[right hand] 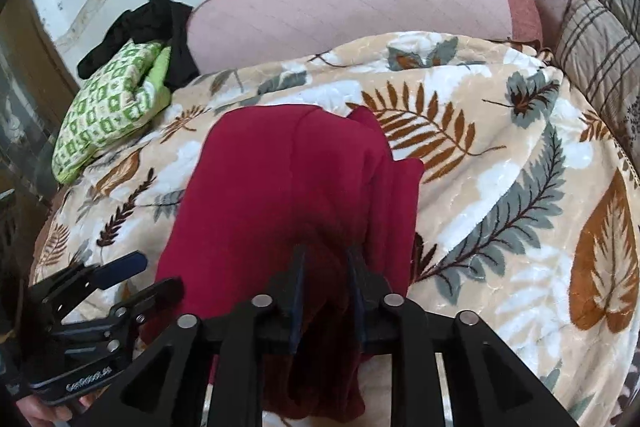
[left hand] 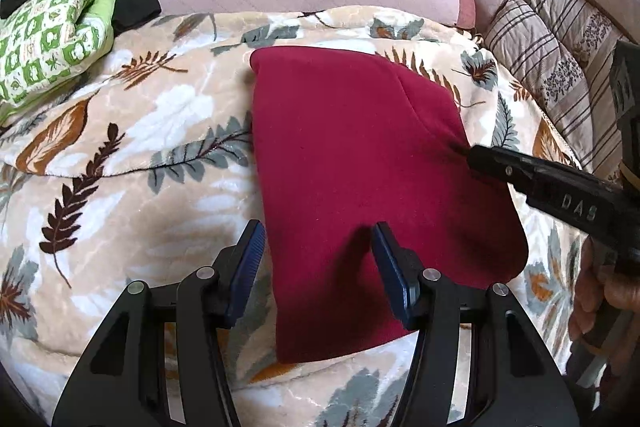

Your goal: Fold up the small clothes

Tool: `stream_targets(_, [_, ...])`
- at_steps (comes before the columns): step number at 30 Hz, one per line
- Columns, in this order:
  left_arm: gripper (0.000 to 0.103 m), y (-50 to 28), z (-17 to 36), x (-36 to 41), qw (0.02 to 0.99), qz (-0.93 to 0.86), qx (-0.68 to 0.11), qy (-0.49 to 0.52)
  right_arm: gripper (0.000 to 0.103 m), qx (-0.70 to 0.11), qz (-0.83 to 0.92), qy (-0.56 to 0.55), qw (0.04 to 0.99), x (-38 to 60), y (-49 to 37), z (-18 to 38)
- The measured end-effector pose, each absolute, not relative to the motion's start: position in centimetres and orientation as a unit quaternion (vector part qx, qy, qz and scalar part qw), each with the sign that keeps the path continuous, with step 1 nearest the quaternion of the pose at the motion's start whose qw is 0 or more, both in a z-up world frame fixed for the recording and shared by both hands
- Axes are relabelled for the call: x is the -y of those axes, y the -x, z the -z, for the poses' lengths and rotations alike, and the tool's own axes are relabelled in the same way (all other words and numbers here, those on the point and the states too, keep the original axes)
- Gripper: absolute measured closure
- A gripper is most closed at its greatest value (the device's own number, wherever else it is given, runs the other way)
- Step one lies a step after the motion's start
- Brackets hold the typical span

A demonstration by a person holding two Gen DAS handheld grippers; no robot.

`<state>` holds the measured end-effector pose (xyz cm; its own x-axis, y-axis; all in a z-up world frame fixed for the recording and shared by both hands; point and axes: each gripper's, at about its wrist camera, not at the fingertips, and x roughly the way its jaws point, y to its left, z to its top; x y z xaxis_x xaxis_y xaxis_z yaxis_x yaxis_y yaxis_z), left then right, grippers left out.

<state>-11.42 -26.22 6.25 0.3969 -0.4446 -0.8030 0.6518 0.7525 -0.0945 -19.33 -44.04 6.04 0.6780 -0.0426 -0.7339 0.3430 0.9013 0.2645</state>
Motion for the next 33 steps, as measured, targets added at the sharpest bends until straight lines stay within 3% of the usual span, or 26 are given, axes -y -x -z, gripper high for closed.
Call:
stream_targets(1, [0.047, 11.3, -6.2, 26.2, 0.827, 0.33, -0.44, -0.116, 0.063, -0.38, 0.113, -0.203, 0.895, 44.4, 19.3, -6.1])
stream_targets(2, [0.047, 11.2, -6.1, 26.2, 0.827, 0.328, -0.441, -0.115, 0.058, -0.374, 0.116, -0.209, 0.896, 44.7, 19.2, -6.1])
stream_targets(4, [0.047, 11.0, -6.0, 26.2, 0.827, 0.326, -0.445, -0.113, 0.058, -0.381, 0.114, -0.207, 0.894, 44.8, 18.5, -5.7])
stream_targets(6, [0.047, 10.9, -5.9, 26.3, 0.826, 0.325, -0.447, -0.11, 0.068, -0.397, 0.1, -0.207, 0.888, 44.7, 17.5, -4.7])
stream_targets(7, [0.047, 10.9, -6.0, 26.3, 0.826, 0.325, -0.447, -0.108, 0.087, -0.401, 0.093, -0.209, 0.887, 44.7, 17.4, -4.5])
stream_targets(12, [0.047, 10.5, -6.0, 26.2, 0.828, 0.323, -0.447, -0.105, 0.092, -0.379, 0.106, -0.175, 0.903, 44.2, 18.6, -6.0])
stream_targets(13, [0.047, 10.5, -5.9, 26.2, 0.827, 0.322, -0.449, -0.103, 0.102, -0.389, 0.127, -0.163, 0.898, 44.3, 18.5, -5.5])
stream_targets(16, [0.047, 10.3, -6.0, 26.2, 0.827, 0.321, -0.45, -0.097, 0.102, -0.401, 0.125, -0.184, 0.888, 45.1, 18.5, -4.0])
stream_targets(21, [0.047, 10.3, -6.2, 26.3, 0.829, 0.32, -0.448, -0.099, 0.101, -0.368, 0.112, -0.203, 0.9, 44.9, 19.5, -5.9])
stream_targets(24, [0.047, 10.3, -6.2, 26.3, 0.829, 0.32, -0.448, -0.098, 0.095, -0.364, 0.111, -0.197, 0.903, 44.5, 19.6, -6.9])
stream_targets(25, [0.047, 10.3, -6.2, 26.3, 0.829, 0.32, -0.448, -0.098, 0.086, -0.366, 0.108, -0.194, 0.904, 44.3, 19.4, -7.0])
stream_targets(26, [0.047, 10.3, -6.2, 26.3, 0.829, 0.32, -0.448, -0.099, 0.066, -0.369, 0.109, -0.19, 0.903, 44.0, 19.1, -7.0])
stream_targets(27, [0.047, 10.3, -6.2, 26.3, 0.829, 0.32, -0.448, -0.099, 0.056, -0.372, 0.118, -0.187, 0.901, 43.8, 18.7, -6.7])
stream_targets(29, [0.047, 10.3, -6.2, 26.3, 0.83, 0.319, -0.448, -0.1, 0.05, -0.377, 0.119, -0.191, 0.899, 43.9, 18.0, -6.0])
stream_targets(30, [0.047, 10.2, -6.3, 26.3, 0.83, 0.318, -0.448, -0.101, 0.051, -0.382, 0.115, -0.196, 0.896, 43.9, 17.6, -5.5])
stream_targets(32, [0.047, 10.2, -6.3, 26.3, 0.83, 0.318, -0.448, -0.101, 0.083, -0.395, 0.105, -0.208, 0.889, 44.1, 16.9, -4.5])
stream_targets(33, [0.047, 10.2, -6.3, 26.3, 0.83, 0.318, -0.447, -0.1, 0.084, -0.392, 0.107, -0.206, 0.89, 44.2, 17.1, -4.5])
